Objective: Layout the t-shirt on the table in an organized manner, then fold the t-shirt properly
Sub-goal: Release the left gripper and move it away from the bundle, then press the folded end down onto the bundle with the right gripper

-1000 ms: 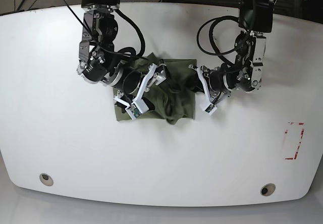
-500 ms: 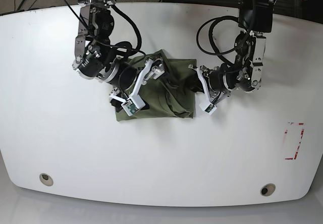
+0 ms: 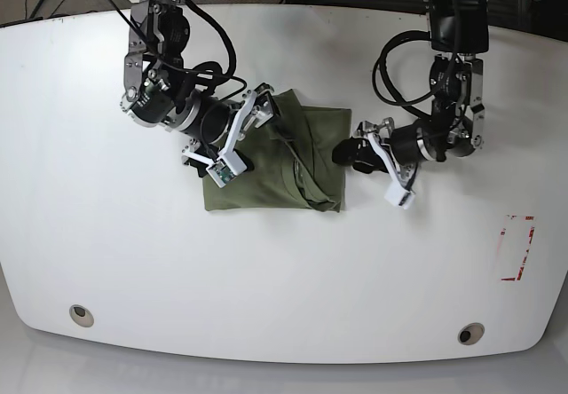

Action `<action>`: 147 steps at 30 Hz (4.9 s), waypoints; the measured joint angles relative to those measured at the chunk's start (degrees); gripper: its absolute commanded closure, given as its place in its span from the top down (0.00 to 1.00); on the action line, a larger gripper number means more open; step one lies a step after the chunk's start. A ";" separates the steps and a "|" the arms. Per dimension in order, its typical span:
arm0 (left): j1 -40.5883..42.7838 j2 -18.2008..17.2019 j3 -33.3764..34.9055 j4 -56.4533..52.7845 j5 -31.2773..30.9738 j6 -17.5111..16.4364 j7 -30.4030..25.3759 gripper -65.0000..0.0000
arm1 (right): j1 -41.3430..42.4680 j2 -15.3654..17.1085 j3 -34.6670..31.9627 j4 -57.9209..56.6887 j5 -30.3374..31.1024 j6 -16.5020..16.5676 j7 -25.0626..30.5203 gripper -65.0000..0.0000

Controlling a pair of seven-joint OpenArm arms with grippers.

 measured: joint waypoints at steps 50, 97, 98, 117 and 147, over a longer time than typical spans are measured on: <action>8.37 -17.14 -21.07 4.09 -19.63 -0.17 4.68 0.49 | 3.85 4.48 -8.04 -11.93 -0.52 -3.89 7.02 0.78; 8.26 -17.25 -20.85 4.09 -19.61 -0.20 4.70 0.49 | 5.81 0.13 -8.96 -19.37 -5.01 -4.52 7.43 0.32; 8.26 -17.27 -20.85 4.09 -19.61 -0.20 4.70 0.49 | 5.92 -0.31 -8.94 -19.93 -5.75 -4.50 7.50 0.34; 8.26 -17.27 -20.85 4.09 -19.67 -0.20 4.70 0.49 | 5.22 -1.42 -8.92 -17.73 -10.08 -4.35 6.58 0.01; 10.49 -17.27 -20.81 4.24 -19.80 -0.20 4.52 0.49 | 9.97 -8.96 -11.39 -15.08 -11.32 -4.72 4.50 0.01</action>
